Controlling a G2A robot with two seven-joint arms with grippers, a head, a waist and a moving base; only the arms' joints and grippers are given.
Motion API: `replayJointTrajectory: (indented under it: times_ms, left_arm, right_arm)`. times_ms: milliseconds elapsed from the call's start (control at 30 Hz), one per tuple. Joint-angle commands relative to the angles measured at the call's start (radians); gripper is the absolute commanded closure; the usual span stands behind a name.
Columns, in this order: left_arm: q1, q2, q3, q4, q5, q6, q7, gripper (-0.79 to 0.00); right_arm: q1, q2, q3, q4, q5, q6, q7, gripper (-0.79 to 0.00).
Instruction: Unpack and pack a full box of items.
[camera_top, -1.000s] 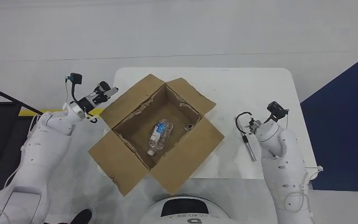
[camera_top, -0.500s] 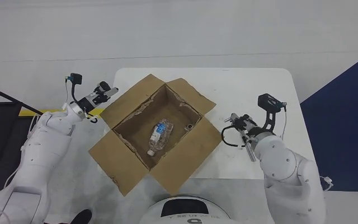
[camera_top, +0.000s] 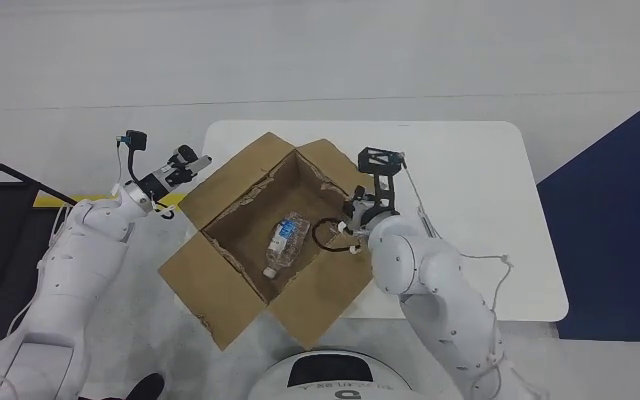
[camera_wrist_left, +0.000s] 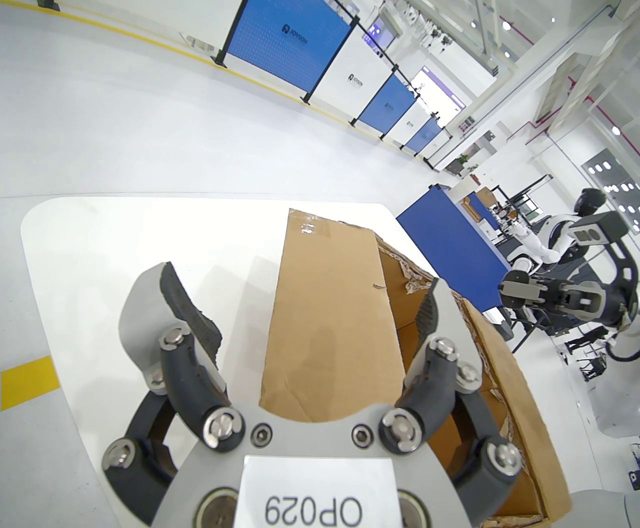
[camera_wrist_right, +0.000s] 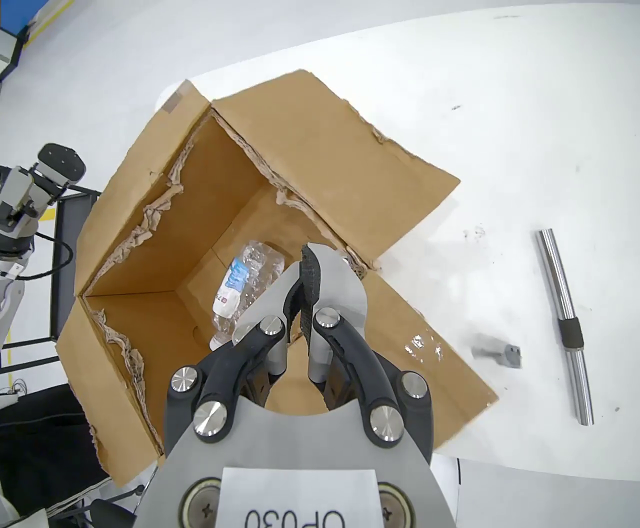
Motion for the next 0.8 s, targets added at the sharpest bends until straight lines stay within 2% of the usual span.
replayJointTrajectory:
  times_ms: [0, 167, 233, 267, 300, 367, 500, 600, 767]
  left_arm:
    - [0.000, 0.000, 0.000, 0.000, 0.000, 0.000, 0.000, -0.785]
    - [0.000, 0.000, 0.000, 0.000, 0.000, 0.000, 0.000, -0.785]
    - [0.000, 0.000, 0.000, 0.000, 0.000, 0.000, 0.000, -0.785]
    - [0.000, 0.000, 0.000, 0.000, 0.000, 0.000, 0.000, -0.785]
    - [0.000, 0.000, 0.000, 0.000, 0.000, 0.000, 0.000, -0.785]
    - [0.000, 0.000, 0.000, 0.000, 0.000, 0.000, 0.000, -0.785]
    - [0.000, 0.000, 0.000, 0.000, 0.000, 0.000, 0.000, -0.785]
    - [0.000, 0.000, 0.000, 0.000, 0.000, 0.000, 0.000, -0.785]
    - [0.000, 0.000, 0.000, 0.000, 0.000, 0.000, 0.000, -0.785]
  right_arm:
    - [-0.023, -0.005, 0.028, -0.030, -0.006, 0.009, -0.008, 0.000]
    - [-0.144, -0.011, 0.126, -0.136, -0.062, 0.006, -0.006, -0.003]
    - [-0.208, -0.010, 0.172, -0.170, -0.121, 0.000, 0.000, -0.252]
    - [-0.241, -0.009, 0.191, -0.183, -0.152, -0.015, 0.016, -0.339]
    - [-0.277, -0.010, 0.218, -0.189, -0.183, -0.029, 0.029, -0.360]
    - [-0.345, -0.014, 0.277, -0.190, -0.225, -0.059, 0.060, -0.369]
    - [-0.443, -0.041, 0.421, -0.143, -0.214, -0.114, 0.115, -0.348]
    - [-0.470, -0.070, 0.489, -0.095, -0.204, -0.160, 0.161, -0.305]
    - [-0.456, -0.130, 0.564, -0.005, -0.236, -0.238, 0.239, -0.299]
